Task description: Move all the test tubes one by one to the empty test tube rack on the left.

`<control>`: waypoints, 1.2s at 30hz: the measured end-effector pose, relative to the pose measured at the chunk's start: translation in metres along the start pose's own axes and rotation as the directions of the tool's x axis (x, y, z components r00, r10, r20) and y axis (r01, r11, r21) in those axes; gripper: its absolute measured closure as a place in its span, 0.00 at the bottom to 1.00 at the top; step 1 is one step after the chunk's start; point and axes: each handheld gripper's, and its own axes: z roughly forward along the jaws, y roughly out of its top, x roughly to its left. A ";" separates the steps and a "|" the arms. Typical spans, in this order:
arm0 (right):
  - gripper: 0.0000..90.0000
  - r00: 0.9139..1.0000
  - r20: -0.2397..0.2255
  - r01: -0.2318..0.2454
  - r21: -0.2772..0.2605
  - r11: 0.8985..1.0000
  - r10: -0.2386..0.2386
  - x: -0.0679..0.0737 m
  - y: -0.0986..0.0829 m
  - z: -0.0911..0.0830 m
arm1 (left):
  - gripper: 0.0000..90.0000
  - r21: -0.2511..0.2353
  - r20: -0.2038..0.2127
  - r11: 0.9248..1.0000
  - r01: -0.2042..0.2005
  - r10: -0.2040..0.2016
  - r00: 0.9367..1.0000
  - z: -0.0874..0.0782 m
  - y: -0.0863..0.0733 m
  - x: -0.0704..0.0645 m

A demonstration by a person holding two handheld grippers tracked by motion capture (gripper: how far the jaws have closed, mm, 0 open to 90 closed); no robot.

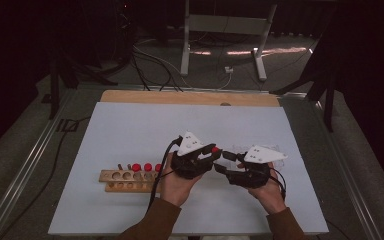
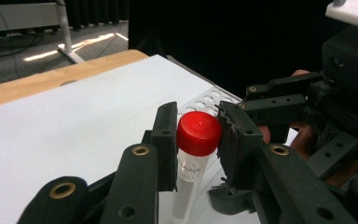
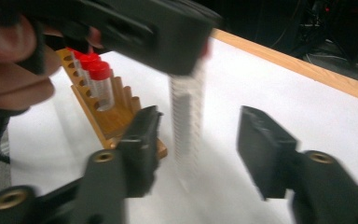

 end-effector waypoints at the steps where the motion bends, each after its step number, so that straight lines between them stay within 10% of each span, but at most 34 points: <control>1: 0.38 1.000 0.008 -0.009 -0.002 1.000 0.009 -0.002 -0.001 -0.001 | 0.79 -0.004 -0.004 1.000 0.000 0.000 1.000 -0.002 0.000 0.001; 12: 0.03 0.987 0.133 -0.085 -0.022 0.996 0.087 -0.021 -0.004 -0.010 | 0.78 -0.062 -0.040 0.998 0.025 -0.027 0.999 -0.020 0.009 0.014; 36: 0.00 0.964 0.201 -0.159 -0.105 0.982 0.177 -0.047 -0.007 -0.045 | 0.79 -0.162 -0.163 0.985 0.055 -0.081 0.983 -0.083 0.010 0.055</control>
